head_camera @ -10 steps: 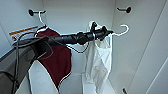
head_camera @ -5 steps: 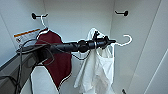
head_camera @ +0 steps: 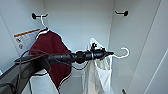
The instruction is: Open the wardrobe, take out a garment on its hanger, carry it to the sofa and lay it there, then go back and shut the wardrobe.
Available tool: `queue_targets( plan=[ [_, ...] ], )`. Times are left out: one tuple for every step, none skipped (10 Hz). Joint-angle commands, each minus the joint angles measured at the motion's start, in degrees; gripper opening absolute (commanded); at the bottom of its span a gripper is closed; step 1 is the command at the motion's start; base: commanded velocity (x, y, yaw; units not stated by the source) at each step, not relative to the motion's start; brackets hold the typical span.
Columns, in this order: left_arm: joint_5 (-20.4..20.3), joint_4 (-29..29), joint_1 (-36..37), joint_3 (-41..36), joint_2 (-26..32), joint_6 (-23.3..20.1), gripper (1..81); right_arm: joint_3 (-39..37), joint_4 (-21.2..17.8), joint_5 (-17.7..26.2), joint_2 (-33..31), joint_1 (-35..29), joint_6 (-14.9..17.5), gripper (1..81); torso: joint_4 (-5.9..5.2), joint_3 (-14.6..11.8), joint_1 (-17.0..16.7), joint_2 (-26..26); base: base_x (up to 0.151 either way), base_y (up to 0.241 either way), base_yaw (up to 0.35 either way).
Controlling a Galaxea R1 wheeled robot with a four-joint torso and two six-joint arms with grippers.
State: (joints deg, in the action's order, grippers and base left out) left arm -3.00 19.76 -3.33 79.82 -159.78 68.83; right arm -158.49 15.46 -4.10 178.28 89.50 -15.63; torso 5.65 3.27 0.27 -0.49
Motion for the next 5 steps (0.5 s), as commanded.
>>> queue_targets(
  plan=[
    [-1.75, 2.83, 9.17, -1.24, 0.16, -0.98, 1.0, 0.57, 0.20, 2.52, 0.44, -2.18, 0.25, 81.1, 0.00, 0.00, 0.00, 0.00, 0.000, 0.000, 0.000],
    [-1.75, 2.83, 8.99, -1.16, 0.25, -0.98, 1.0, 0.65, 0.36, 2.60, 0.44, -2.26, 0.25, 81.1, 0.00, 0.00, 0.00, 0.00, -0.074, 0.000, 0.000],
    [-1.75, 2.91, 8.99, -1.25, 0.34, -0.98, 1.0, 0.65, 0.19, 2.51, 0.44, -2.18, 0.25, 81.1, 0.00, 0.02, 0.05, 0.02, -0.077, 0.000, 0.000],
    [-1.75, 2.91, 8.91, -1.25, 0.60, -0.98, 1.0, 0.65, 0.35, 2.60, 0.44, -2.17, 0.25, 81.1, 0.00, 0.02, 0.09, 0.04, -0.081, 0.000, 0.000],
    [-1.75, 3.00, 8.82, -1.25, 0.60, -0.98, 1.0, 0.65, 0.20, 2.51, 0.44, -2.08, 0.25, 81.1, 0.00, 0.00, 0.00, 0.02, -0.084, 0.000, 0.000]
  ],
)
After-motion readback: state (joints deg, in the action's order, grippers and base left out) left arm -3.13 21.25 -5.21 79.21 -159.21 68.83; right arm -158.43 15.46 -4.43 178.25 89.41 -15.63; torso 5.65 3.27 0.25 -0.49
